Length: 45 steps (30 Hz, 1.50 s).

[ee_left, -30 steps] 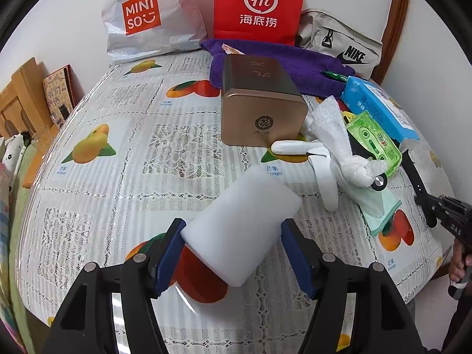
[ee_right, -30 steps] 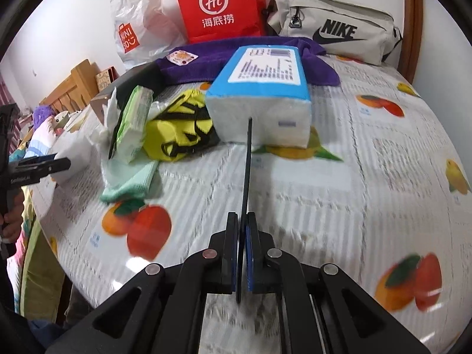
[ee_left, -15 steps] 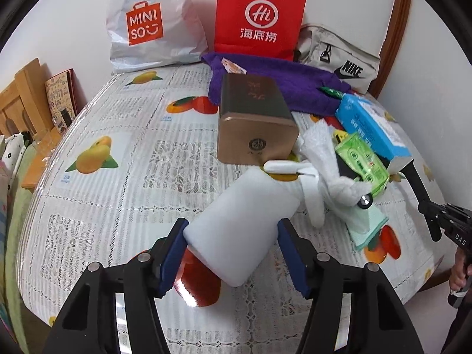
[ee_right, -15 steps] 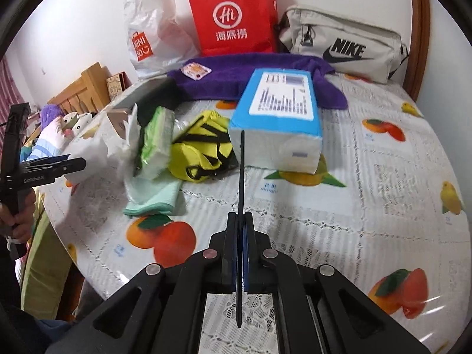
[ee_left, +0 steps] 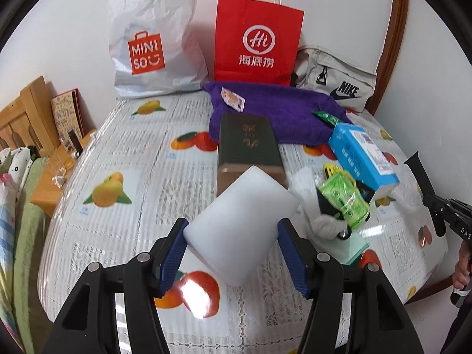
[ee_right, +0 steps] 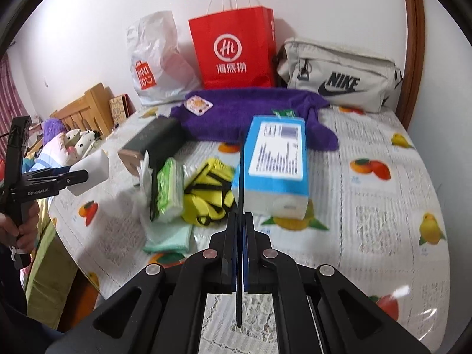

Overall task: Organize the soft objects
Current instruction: 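Carry the white sponge with left tool while right tool carries black strap toward towel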

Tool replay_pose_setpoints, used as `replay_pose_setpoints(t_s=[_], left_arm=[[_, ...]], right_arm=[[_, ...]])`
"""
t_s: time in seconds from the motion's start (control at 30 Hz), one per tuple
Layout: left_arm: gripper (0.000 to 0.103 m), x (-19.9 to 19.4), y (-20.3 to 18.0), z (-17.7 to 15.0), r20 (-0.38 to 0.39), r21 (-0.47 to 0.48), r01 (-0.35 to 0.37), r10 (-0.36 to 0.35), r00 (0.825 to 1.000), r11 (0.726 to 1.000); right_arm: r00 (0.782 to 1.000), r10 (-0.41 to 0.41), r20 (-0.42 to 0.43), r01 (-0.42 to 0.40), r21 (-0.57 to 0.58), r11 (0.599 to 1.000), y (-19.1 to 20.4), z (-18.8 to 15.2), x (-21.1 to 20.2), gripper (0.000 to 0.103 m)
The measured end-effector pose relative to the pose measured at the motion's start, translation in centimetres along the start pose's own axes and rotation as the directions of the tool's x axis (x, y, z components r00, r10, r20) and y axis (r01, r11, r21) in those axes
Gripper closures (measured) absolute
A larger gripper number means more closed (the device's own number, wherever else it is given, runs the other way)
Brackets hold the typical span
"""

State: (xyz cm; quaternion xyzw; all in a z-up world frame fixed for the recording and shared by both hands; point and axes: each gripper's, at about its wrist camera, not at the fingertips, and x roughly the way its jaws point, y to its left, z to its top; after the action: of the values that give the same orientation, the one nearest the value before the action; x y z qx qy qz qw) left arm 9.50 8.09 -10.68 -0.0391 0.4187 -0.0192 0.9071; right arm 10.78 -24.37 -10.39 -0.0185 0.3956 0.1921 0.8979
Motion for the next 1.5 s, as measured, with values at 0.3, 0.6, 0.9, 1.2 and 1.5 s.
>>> replay_pose_setpoints(t_s=[0.3,0.6,0.9,1.2,1.5], left_arm=[[0.043,-0.2,-0.4,2.3,0.016,0.004,0.005,-0.005,1.0,1.0],[0.043,0.5,-0.6,5.3,0.031,0.005,0.007,-0.007,0.999,1.0],[0.043,2.4,-0.5,7.9,0.03,0.0,0.005,-0.005,1.0,1.0],[0.043,4.1,-0.7,10.4,0.038,-0.004,0.014,-0.014,0.999,1.0],[0.043,7.3,-1.0,12.9,0.009,-0.024,0.017,-0.017,1.0,1.0]], right_arm=[[0.999,0.008,0.034,-0.007,-0.02,1.0,0.2,2.9,-0.6,0.1],[0.999,0.003,0.039,-0.003,-0.012,1.0,-0.5,5.3,0.2,0.1],[0.999,-0.002,0.046,0.003,-0.004,1.0,-1.4,8.0,1.8,0.1],[0.999,0.006,0.053,-0.007,0.008,1.0,-2.3,10.4,3.9,0.1],[0.998,0.007,0.055,-0.008,0.011,1.0,-3.1,13.5,7.3,0.1]])
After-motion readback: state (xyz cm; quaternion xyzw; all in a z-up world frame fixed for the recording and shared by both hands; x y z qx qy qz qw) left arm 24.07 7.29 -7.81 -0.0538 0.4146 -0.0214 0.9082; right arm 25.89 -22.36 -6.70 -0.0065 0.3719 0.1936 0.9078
